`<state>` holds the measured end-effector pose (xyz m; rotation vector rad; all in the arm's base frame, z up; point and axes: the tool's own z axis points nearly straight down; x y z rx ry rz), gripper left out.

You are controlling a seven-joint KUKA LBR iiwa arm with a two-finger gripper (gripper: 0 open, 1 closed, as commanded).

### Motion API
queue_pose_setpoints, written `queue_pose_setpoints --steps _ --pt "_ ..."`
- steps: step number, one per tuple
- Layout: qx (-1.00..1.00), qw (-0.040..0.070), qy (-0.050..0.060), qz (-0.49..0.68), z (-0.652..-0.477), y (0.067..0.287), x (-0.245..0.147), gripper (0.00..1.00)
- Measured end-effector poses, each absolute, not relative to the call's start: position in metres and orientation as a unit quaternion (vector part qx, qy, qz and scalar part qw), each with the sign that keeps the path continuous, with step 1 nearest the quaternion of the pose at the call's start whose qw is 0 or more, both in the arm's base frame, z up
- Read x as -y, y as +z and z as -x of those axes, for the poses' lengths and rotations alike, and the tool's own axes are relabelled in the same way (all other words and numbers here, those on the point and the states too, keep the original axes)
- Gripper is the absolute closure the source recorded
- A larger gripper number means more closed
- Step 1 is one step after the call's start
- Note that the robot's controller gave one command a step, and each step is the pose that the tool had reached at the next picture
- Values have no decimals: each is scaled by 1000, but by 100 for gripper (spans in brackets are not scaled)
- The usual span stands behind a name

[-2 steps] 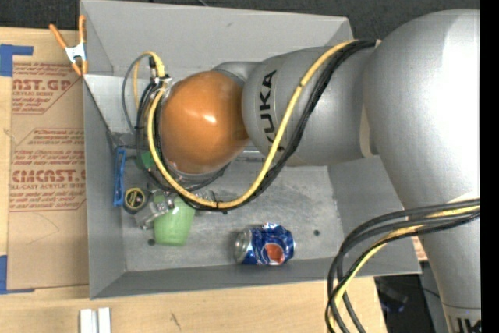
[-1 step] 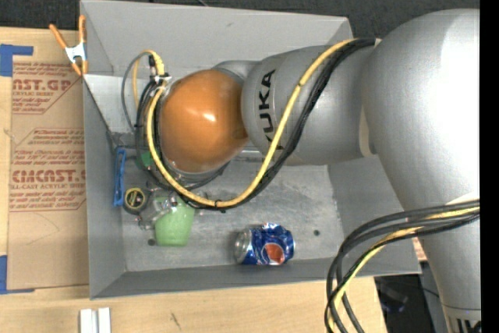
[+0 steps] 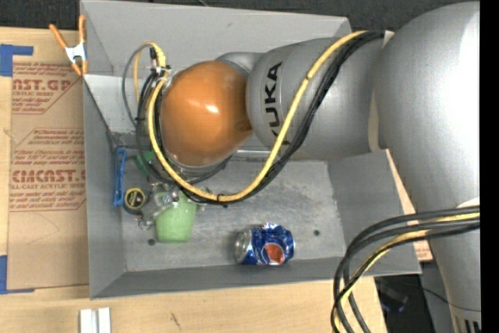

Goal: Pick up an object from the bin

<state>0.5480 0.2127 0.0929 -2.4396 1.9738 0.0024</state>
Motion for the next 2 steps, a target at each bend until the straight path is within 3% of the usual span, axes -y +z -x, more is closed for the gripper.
queue_pose_setpoints --steps 1,2 --pt "-630 3 0 777 -548 131 -214 100" --pt "-631 4 -1 776 -549 189 -216 100"
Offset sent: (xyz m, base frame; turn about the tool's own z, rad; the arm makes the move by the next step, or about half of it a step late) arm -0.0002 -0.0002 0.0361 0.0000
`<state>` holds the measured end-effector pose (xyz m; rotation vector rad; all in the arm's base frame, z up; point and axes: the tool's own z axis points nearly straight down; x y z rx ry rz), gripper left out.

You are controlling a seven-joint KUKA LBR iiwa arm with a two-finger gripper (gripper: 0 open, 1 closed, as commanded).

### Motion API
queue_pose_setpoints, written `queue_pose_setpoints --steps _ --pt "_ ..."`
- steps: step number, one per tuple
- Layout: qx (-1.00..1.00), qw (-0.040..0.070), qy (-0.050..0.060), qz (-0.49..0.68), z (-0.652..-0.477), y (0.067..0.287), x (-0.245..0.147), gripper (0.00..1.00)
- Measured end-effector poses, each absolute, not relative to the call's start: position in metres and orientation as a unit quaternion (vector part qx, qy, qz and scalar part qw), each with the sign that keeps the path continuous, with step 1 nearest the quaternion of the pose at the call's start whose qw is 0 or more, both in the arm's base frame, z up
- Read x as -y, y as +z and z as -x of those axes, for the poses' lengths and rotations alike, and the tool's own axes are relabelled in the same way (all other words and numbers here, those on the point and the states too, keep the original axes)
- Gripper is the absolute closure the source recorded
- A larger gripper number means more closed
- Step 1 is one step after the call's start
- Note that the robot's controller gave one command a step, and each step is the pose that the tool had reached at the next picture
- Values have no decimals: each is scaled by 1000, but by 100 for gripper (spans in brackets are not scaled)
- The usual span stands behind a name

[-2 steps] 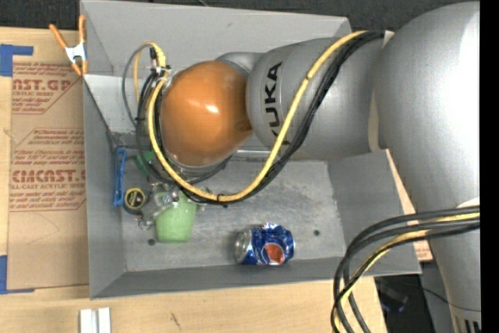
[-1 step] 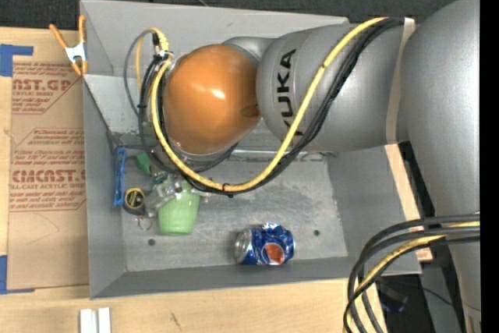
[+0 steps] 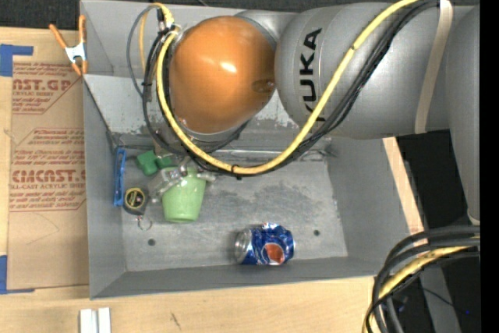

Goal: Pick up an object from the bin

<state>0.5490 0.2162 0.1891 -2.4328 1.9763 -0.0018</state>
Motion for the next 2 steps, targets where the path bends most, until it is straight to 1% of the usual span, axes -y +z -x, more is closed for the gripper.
queue_pose_setpoints --steps 2 --pt "-632 2 2 775 -548 193 -220 100"
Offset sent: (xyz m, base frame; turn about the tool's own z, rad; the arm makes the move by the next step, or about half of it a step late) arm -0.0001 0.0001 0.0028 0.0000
